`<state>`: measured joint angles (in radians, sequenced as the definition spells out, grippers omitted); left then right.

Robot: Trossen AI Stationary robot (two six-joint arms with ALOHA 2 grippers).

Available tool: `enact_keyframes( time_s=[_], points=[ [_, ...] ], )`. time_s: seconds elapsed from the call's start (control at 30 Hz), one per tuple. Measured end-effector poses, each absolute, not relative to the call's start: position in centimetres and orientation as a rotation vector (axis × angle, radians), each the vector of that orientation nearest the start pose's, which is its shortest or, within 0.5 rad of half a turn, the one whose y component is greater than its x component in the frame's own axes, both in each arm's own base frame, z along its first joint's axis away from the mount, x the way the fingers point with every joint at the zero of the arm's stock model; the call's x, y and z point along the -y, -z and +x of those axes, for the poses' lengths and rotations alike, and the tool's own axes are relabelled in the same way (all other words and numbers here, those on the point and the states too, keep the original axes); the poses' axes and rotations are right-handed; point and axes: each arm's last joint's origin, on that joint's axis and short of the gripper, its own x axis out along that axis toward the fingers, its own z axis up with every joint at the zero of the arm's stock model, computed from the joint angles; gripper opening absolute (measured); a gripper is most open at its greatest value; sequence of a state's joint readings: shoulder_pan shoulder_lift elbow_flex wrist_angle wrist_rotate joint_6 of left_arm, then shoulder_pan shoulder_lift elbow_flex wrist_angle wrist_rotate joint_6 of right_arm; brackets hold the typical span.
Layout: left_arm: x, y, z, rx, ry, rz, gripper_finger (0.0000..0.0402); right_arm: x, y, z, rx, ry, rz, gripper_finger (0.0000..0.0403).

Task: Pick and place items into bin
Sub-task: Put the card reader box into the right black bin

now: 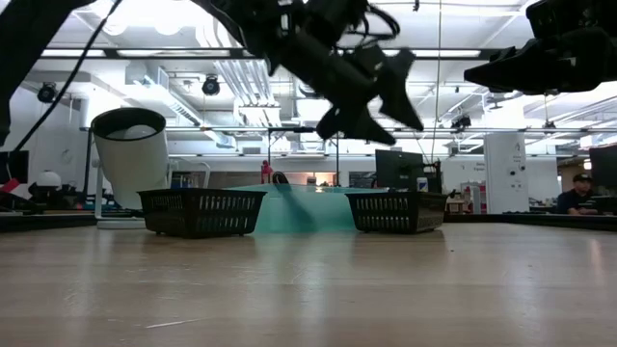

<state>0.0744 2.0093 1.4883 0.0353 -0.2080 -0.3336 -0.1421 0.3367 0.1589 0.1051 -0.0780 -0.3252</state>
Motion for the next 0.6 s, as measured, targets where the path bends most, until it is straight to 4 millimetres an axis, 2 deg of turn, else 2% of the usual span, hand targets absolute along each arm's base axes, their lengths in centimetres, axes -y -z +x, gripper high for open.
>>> enact_keyframes(
  time_s=[0.13, 0.23, 0.33, 0.47, 0.6],
  points=[
    [-2.1, -24.8, 45.0, -0.437, -0.191, -0.257, 0.0251, 1.5, -19.9, 11.8, -0.083, 0.052, -0.315, 0.0068],
    [0.7, -26.1, 44.1, -0.440, -0.079, -0.070, 0.0251, 1.5, -19.9, 11.8, -0.088, 0.053, -0.309, 0.0068],
    [3.7, -27.3, 43.1, -0.454, -0.004, 0.044, 0.0251, 1.4, -19.7, 11.8, -0.107, 0.043, -0.305, 0.0068],
    [7.1, -28.6, 41.0, -0.508, -0.052, 0.146, 0.0244, 1.3, -19.6, 11.8, -0.101, -0.023, -0.355, 0.0068],
    [10.3, -30.2, 38.1, -0.551, -0.161, 0.262, 0.0209, 0.6, -19.6, 11.7, -0.073, -0.248, -0.291, 0.0068]
  ],
)
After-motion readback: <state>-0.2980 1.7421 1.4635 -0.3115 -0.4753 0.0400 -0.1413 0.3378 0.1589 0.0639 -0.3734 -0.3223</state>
